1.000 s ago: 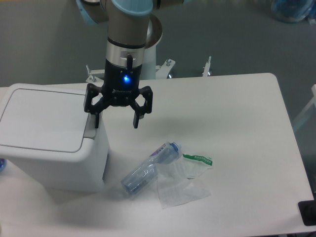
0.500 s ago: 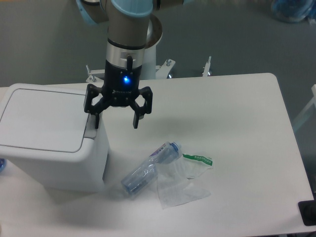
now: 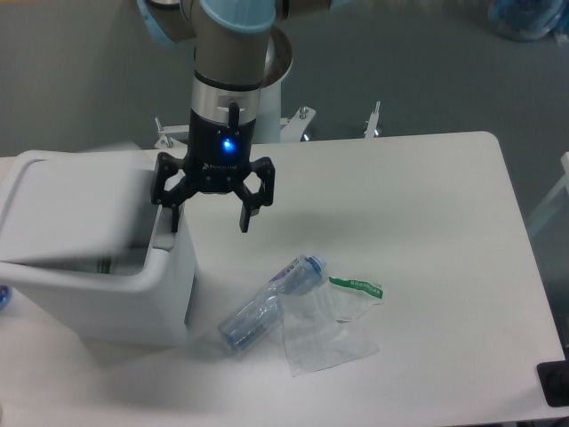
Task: Open the trash can
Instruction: 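Press down on the lid edge to flip the lid open, then raise the gripper away from the opened trash can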
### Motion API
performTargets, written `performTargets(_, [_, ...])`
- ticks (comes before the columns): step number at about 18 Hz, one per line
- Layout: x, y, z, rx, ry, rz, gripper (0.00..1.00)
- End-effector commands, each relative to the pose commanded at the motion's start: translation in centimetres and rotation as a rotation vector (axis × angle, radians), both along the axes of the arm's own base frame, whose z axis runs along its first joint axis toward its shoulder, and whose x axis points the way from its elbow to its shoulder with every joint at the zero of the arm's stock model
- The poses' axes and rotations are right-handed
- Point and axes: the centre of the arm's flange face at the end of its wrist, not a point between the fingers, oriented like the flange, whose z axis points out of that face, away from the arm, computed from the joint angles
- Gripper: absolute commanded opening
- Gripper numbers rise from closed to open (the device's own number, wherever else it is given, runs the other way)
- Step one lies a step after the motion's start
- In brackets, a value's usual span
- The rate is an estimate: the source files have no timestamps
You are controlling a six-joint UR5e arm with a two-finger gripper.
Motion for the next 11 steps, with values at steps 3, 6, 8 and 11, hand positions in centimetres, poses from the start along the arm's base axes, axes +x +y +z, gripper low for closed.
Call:
performTargets(3, [0.0, 0.0, 0.6, 0.008, 0.007, 0.0, 1.0])
performTargets(6, [-0.3, 0.3, 4.1, 0.066, 0.064, -0.026, 1.0])
performTargets(8, [-0.9, 0.4, 6.0, 0.086, 0.125, -0.066, 1.0])
performTargets(11, [-3.3, -0.7, 8.0, 0.099, 0.183, -0.062, 1.0])
